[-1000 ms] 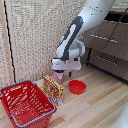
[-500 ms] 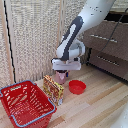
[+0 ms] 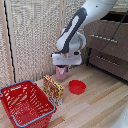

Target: Compassionately, move the pinch receptors towards pink recepticle. Embrace the recepticle delicately and rise accordingly. Progress forward guided by applied tension and move towards the highest section of the storage unit. Place the recepticle delicately and shut the storage unit.

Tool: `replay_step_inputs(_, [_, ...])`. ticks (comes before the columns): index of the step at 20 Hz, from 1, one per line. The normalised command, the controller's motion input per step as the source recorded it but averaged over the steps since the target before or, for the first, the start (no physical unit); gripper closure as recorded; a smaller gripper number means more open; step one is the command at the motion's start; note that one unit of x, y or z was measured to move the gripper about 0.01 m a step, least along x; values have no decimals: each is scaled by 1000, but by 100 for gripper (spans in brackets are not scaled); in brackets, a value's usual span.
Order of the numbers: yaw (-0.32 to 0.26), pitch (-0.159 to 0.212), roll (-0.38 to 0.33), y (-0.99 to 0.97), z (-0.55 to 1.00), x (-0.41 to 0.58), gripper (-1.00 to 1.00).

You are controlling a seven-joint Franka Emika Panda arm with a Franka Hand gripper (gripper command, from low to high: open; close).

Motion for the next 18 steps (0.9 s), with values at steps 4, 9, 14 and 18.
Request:
replay_step_inputs(4, [0,61,0,0,895,47,100])
replay_step_inputs(9, [2,15,0,-61,897,34,100])
replay_step_inputs(14, [10,0,-18,-93,985,70,100])
replay_step_inputs(18, [5,0,-41,-106,1000,108,100])
